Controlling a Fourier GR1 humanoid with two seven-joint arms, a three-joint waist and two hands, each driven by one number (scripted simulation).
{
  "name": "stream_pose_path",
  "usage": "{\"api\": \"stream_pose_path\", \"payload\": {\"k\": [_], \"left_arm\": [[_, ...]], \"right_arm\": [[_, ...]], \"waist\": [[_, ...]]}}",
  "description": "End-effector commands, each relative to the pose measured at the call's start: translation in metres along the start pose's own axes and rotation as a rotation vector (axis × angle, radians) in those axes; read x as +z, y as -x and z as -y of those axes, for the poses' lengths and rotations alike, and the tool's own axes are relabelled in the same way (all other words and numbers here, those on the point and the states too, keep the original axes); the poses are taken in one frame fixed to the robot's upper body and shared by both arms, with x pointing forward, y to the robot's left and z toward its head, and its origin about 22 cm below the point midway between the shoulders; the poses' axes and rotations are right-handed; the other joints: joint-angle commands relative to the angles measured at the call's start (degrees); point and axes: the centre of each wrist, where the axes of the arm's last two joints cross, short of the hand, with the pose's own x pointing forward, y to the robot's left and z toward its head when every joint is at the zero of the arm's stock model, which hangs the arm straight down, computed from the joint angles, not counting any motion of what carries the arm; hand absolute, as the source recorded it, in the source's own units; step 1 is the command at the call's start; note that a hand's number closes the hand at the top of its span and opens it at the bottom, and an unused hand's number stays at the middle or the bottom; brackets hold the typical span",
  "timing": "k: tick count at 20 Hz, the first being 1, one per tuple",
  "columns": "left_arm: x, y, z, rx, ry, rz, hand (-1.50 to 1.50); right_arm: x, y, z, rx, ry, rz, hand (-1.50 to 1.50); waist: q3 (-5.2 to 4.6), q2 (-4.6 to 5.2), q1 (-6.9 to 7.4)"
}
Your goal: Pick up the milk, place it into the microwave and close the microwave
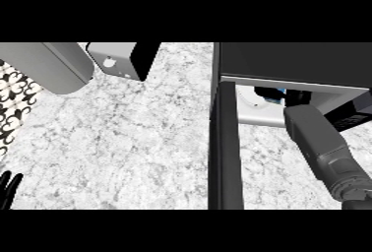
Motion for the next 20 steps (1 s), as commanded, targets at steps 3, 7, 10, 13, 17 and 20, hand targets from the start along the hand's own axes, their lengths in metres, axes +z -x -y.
{"api": "stream_pose_path", "payload": {"k": [3,7,10,13,17,20], "left_arm": [[-0.013,0.005,0.003,0.008,0.007,0.006,-1.5],[-0.014,0.011,0.001,0.007,0.013,-0.014,-1.5],[-0.018,0.013,0.0,0.001,0.019,-0.017,-1.5],[-0.015,0.011,0.002,0.004,0.008,-0.016,-1.5],[-0.014,0.012,-0.009,-0.009,0.031,-0.02,-1.5],[-0.027,0.017,-0.003,-0.01,0.024,-0.003,-1.5]], "right_arm": [[-0.008,0.009,0.014,0.088,0.021,-0.025,1.5],[0.002,0.02,0.016,0.114,-0.053,0.008,-1.5],[0.009,0.018,0.009,0.154,-0.047,0.03,-1.5],[0.02,0.01,-0.007,0.126,-0.017,0.021,-1.5],[0.0,-0.003,-0.003,0.124,-0.002,0.046,-1.5],[0.003,-0.01,-0.012,0.122,-0.03,0.075,-1.5]], "waist": [[0.18,0.51,0.36],[0.23,0.83,0.89],[0.25,0.91,1.05],[0.29,0.44,0.99],[0.24,0.77,2.23],[0.19,0.55,0.93]]}}
